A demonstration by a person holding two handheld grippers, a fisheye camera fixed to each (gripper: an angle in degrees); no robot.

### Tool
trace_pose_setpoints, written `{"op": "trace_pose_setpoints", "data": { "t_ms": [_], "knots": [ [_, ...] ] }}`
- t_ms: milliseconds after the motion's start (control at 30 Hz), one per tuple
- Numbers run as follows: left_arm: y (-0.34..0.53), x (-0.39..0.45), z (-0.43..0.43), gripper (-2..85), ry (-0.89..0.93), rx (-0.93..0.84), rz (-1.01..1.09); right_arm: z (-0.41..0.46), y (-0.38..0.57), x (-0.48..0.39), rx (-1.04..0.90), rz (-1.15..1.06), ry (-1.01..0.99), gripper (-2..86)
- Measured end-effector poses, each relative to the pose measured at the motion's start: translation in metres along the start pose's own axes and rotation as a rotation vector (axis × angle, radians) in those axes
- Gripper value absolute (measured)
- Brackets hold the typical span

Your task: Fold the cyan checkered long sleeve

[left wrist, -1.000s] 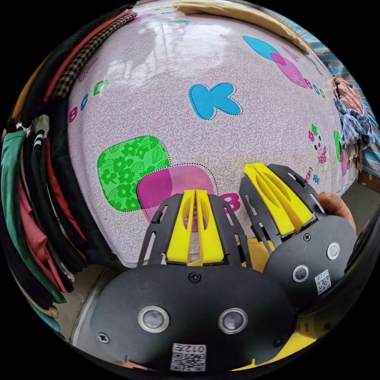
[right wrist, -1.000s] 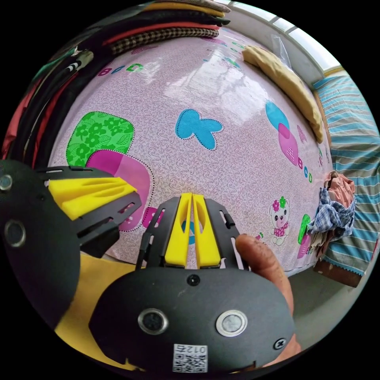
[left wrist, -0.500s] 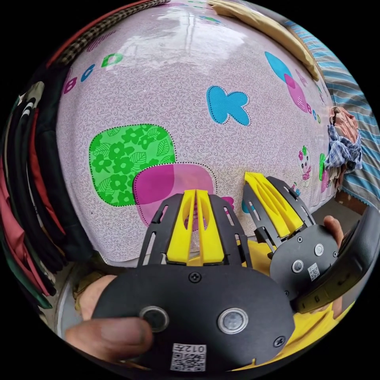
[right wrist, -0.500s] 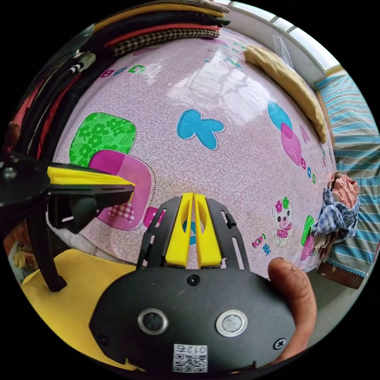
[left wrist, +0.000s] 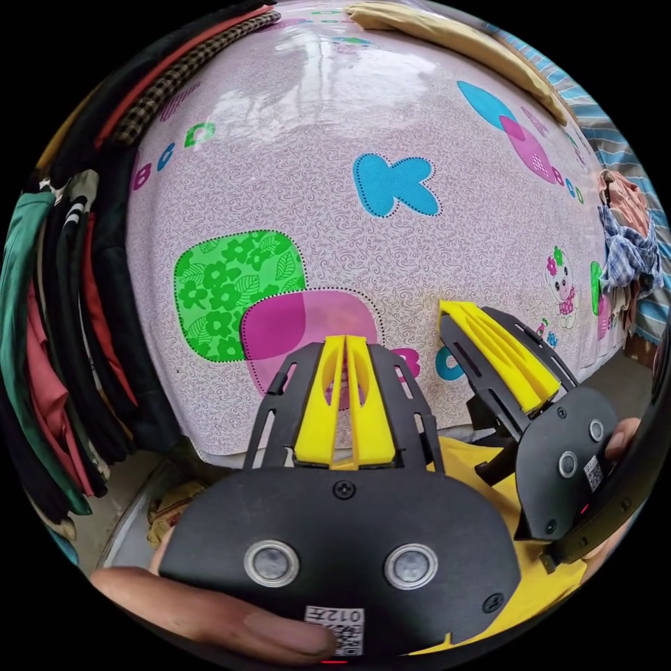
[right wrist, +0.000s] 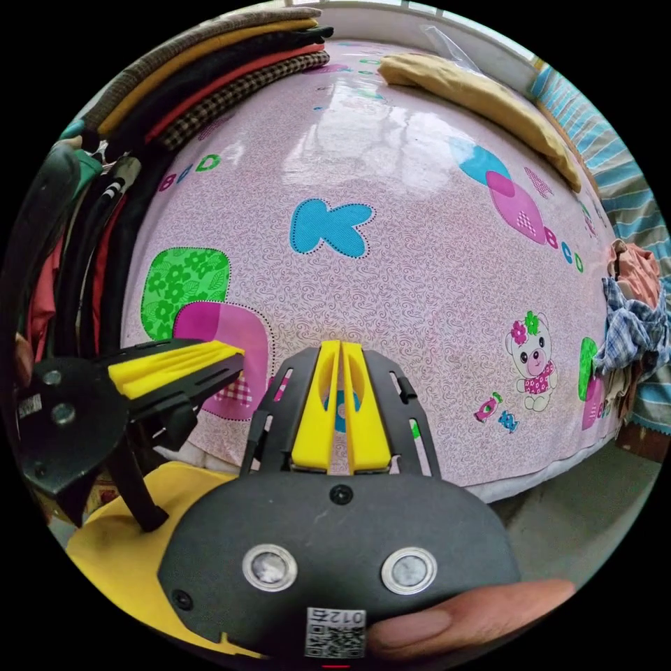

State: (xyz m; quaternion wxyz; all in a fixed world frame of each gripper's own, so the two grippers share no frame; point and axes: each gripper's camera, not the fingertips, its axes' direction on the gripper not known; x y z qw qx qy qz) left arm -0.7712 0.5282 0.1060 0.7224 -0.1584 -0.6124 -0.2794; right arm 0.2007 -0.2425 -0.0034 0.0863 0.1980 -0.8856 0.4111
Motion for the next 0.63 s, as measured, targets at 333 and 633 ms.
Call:
{"op": "trace_pose_setpoints", "data": {
  "t_ms": [333, 633],
  "knots": [
    [0.004, 0.006, 0.001, 0.3, 0.010, 0.031, -0.044, -0.011, 0.017, 0.031, 0.044, 0.048, -0.019, 0.5],
    [0.006, 0.022, -0.003, 0.4, 0.001, 0.039, -0.028, -0.020, 0.021, 0.048, 0.036, 0.060, -0.025, 0.3]
  ]
}}
